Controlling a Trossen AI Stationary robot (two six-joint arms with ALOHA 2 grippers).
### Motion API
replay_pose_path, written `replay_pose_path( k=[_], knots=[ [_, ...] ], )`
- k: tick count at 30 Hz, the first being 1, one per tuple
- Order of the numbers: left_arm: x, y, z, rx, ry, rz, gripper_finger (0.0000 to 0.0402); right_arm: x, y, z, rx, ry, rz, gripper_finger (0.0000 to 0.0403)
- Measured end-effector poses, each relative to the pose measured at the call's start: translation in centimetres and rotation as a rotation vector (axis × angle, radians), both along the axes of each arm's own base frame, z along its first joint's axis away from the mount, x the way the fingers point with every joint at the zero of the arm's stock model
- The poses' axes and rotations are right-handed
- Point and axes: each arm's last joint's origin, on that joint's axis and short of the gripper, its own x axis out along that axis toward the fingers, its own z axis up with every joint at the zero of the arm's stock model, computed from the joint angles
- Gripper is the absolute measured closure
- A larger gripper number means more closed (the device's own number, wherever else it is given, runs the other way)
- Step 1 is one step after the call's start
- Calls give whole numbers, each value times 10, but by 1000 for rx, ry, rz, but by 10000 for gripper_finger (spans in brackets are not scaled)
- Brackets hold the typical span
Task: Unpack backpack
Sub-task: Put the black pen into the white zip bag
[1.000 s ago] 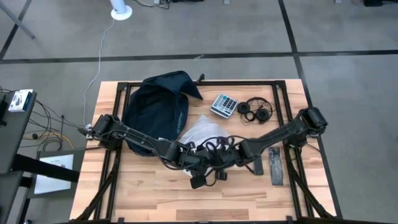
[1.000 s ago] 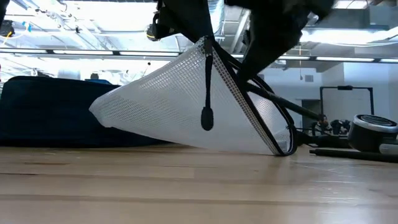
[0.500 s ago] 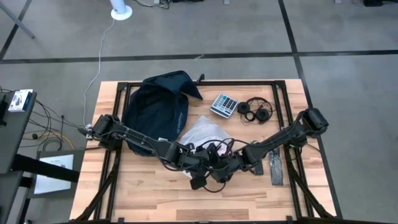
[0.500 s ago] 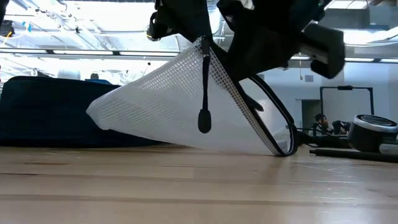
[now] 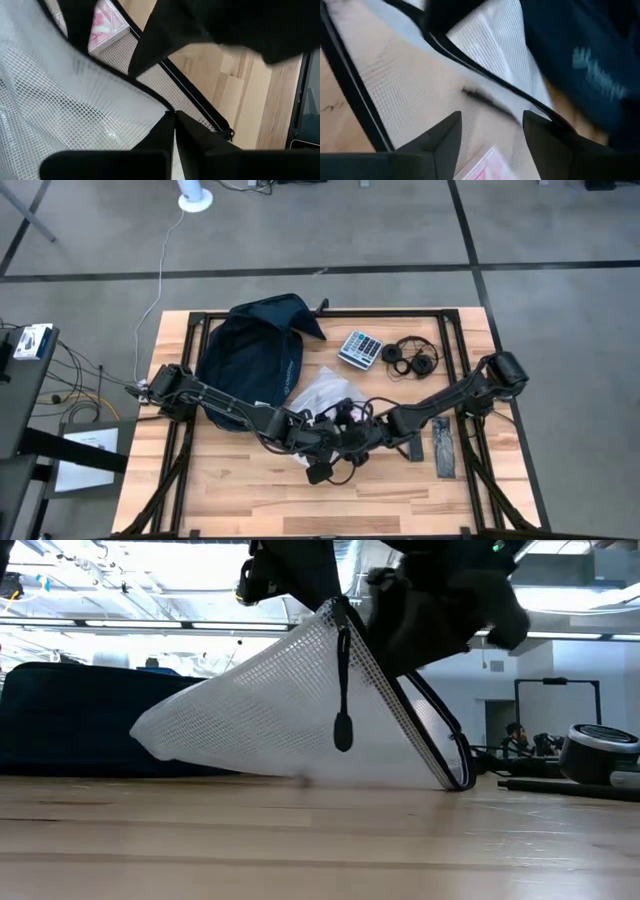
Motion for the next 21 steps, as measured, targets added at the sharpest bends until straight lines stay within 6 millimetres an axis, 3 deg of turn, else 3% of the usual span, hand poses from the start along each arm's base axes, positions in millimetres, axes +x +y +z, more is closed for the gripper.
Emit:
replay_pose_path(
  k=[7,14,17,21],
  knots=[
    [0,0,0,5,-3,-9,402,-42,12,15,234,81,-308,217],
    [1,4,0,15,1,-16,402,-84,2,16,352,214,-838,238],
    [1,4,0,23,1,-27,402,-83,-6,9,411,291,-976,241],
    [1,4,0,22,2,-27,402,-68,-13,-7,487,415,-976,240]
  ],
)
